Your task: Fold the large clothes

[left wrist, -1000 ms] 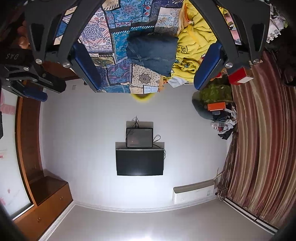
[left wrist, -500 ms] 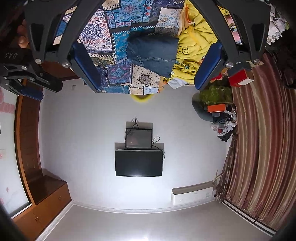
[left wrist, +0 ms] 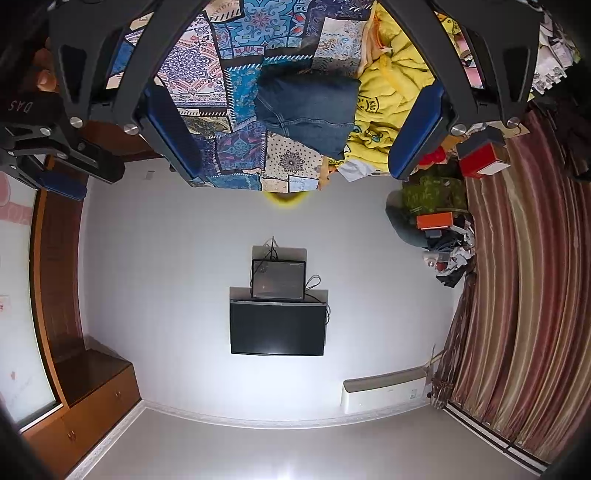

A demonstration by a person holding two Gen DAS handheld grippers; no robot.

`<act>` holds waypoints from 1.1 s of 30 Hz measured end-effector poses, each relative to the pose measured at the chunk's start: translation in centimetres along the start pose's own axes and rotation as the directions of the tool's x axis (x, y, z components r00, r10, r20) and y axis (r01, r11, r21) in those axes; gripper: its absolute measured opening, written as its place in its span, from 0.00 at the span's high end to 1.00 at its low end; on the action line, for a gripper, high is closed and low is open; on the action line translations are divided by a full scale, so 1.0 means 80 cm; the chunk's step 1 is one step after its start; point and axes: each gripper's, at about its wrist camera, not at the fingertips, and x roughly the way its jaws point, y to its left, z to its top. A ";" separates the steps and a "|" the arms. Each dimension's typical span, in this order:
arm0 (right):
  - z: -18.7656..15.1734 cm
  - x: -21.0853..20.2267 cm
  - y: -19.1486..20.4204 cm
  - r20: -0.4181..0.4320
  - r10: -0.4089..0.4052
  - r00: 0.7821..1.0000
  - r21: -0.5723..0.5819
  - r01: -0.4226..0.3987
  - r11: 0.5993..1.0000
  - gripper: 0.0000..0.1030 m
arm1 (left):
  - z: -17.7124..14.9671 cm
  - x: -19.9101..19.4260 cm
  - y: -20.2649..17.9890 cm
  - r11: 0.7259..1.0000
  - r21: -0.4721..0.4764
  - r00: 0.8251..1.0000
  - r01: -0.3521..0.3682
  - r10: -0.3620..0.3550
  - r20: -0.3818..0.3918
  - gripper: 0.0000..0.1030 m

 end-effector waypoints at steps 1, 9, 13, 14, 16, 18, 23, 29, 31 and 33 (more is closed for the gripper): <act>-0.001 0.000 0.000 0.000 0.000 1.000 0.001 0.000 1.000 0.00 | 0.000 0.000 0.000 1.000 0.001 1.000 0.001 -0.001 -0.001 0.01; 0.000 0.000 -0.002 -0.001 -0.003 1.000 0.006 0.003 1.000 0.00 | 0.000 0.002 0.000 1.000 0.012 1.000 0.023 -0.023 -0.012 0.01; -0.001 0.000 -0.004 0.002 -0.012 1.000 0.007 0.012 1.000 0.00 | -0.002 0.003 -0.002 0.999 0.022 0.999 0.035 -0.035 -0.016 0.01; -0.001 0.000 -0.004 0.003 -0.016 1.000 0.006 0.016 1.000 0.00 | -0.002 0.002 -0.002 0.999 0.024 0.999 0.034 -0.034 -0.015 0.01; -0.001 0.001 -0.004 0.005 -0.026 1.000 0.006 0.026 1.000 0.00 | -0.002 0.003 -0.003 0.999 0.023 0.999 0.037 -0.037 -0.016 0.01; -0.001 0.000 -0.005 0.007 -0.035 0.999 0.007 0.035 0.999 0.00 | -0.003 0.003 -0.003 0.999 0.021 0.999 0.042 -0.042 -0.018 0.01; -0.002 0.000 -0.005 0.007 -0.037 0.999 0.014 0.037 0.999 0.00 | -0.003 0.004 -0.001 0.999 0.019 0.999 0.042 -0.042 -0.017 0.01; -0.002 0.000 -0.006 0.004 -0.036 0.999 0.015 0.036 0.999 0.00 | -0.005 0.007 0.001 0.999 0.011 0.999 0.047 -0.047 -0.024 0.01; -0.002 0.002 -0.005 0.002 -0.036 0.999 0.014 0.036 0.999 0.00 | -0.006 0.007 0.003 0.999 0.006 0.999 0.045 -0.045 -0.025 0.01; -0.003 0.005 -0.006 -0.003 -0.038 0.999 0.014 0.038 0.999 0.00 | -0.008 0.011 0.006 0.999 0.000 0.998 0.052 -0.052 -0.036 0.01</act>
